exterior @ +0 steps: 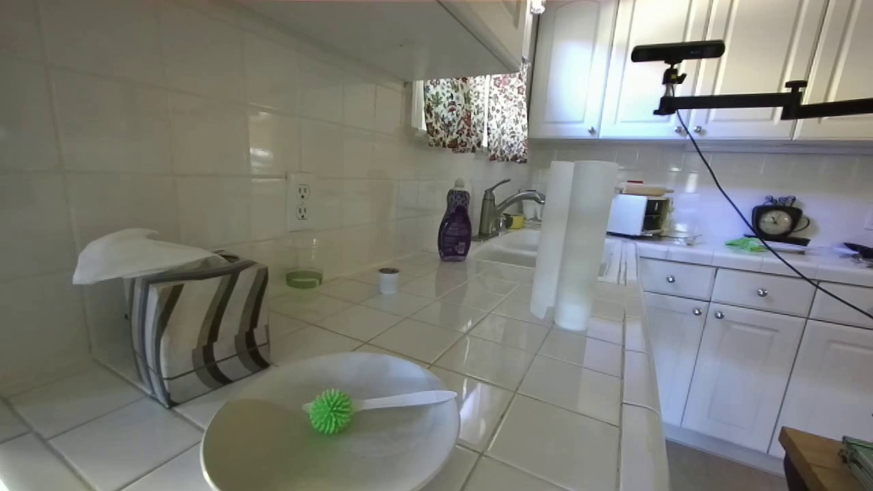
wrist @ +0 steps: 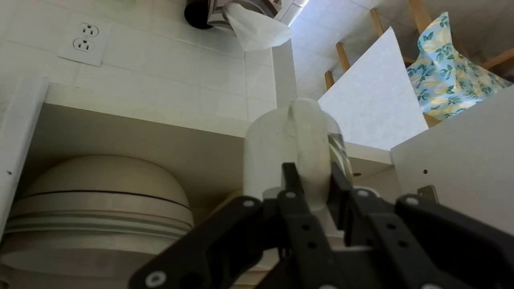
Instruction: Put the mug inside the cupboard
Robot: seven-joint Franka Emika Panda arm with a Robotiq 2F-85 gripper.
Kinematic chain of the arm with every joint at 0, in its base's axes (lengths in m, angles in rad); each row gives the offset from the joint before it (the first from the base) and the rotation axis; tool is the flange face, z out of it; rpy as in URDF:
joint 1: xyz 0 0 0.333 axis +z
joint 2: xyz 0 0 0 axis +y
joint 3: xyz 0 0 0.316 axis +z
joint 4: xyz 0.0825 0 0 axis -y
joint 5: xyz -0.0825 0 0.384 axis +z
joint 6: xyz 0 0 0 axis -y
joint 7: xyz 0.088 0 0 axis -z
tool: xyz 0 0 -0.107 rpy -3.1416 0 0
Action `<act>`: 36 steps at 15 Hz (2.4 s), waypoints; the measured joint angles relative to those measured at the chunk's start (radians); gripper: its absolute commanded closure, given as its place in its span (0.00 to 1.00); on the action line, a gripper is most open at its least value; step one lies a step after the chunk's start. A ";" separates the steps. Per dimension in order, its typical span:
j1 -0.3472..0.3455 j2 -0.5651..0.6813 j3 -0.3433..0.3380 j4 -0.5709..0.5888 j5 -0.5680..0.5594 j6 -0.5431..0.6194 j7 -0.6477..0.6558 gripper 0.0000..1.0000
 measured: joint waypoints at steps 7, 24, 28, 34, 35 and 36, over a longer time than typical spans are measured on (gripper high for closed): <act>-0.004 0.051 0.039 0.054 -0.032 -0.025 0.000 0.95; -0.022 0.394 0.051 0.592 -0.115 -0.278 0.065 0.95; -0.020 0.474 0.050 0.690 -0.120 -0.289 0.073 0.95; -0.014 0.542 0.047 0.789 -0.120 -0.328 0.087 0.95; -0.014 0.550 0.047 0.801 -0.120 -0.334 0.089 0.95; -0.014 0.557 0.047 0.813 -0.120 -0.341 0.090 0.95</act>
